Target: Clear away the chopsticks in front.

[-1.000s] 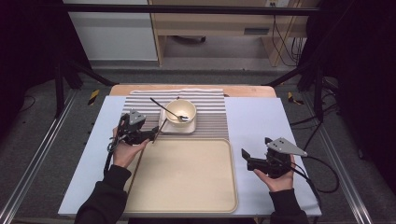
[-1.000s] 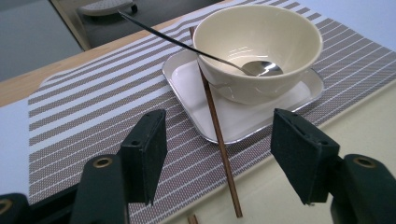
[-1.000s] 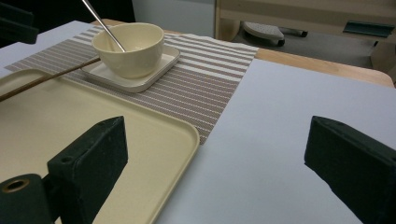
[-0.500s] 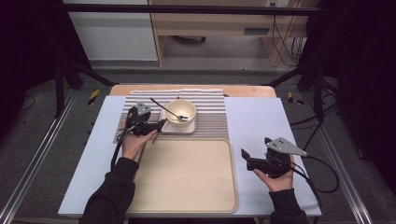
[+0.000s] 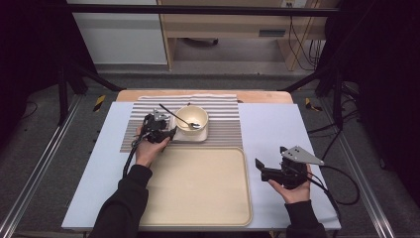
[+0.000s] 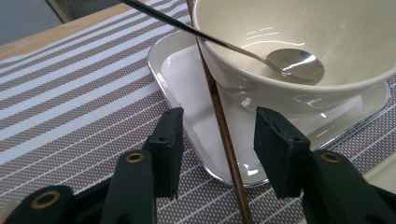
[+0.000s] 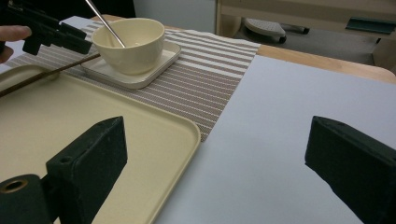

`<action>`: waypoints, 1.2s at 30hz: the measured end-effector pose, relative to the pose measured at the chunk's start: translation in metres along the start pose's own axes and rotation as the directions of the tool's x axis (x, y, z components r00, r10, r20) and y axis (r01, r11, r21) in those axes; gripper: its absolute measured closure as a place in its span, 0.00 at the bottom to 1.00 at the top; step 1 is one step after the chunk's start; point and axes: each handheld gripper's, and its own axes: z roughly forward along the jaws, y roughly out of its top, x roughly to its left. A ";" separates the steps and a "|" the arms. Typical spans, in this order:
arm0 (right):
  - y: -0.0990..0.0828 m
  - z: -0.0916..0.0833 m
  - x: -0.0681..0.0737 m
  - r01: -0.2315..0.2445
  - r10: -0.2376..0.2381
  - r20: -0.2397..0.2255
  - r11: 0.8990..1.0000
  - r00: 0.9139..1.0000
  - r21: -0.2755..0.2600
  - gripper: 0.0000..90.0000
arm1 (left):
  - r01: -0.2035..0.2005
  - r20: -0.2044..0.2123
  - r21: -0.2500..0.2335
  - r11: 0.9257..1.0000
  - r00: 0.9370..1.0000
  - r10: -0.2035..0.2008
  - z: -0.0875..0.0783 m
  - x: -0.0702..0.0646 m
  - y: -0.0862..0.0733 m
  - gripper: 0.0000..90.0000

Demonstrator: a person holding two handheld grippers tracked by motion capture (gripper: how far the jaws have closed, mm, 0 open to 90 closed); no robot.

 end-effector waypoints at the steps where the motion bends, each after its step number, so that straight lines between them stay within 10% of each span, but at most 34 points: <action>1: 0.000 0.000 0.000 0.000 0.000 0.000 1.000 1.000 0.001 0.07 | 0.003 0.004 -0.003 1.000 1.000 -0.003 0.001 0.000 -0.001 0.60; 18: 0.000 0.001 0.000 0.001 -0.001 -0.003 1.000 1.000 0.005 0.07 | -0.011 0.029 0.032 0.999 1.000 0.010 0.014 -0.002 -0.005 0.90; 36: -0.001 0.001 0.000 0.006 -0.006 -0.002 1.000 1.000 0.007 0.07 | 0.044 0.009 0.041 0.998 0.999 -0.044 0.015 0.003 -0.007 0.94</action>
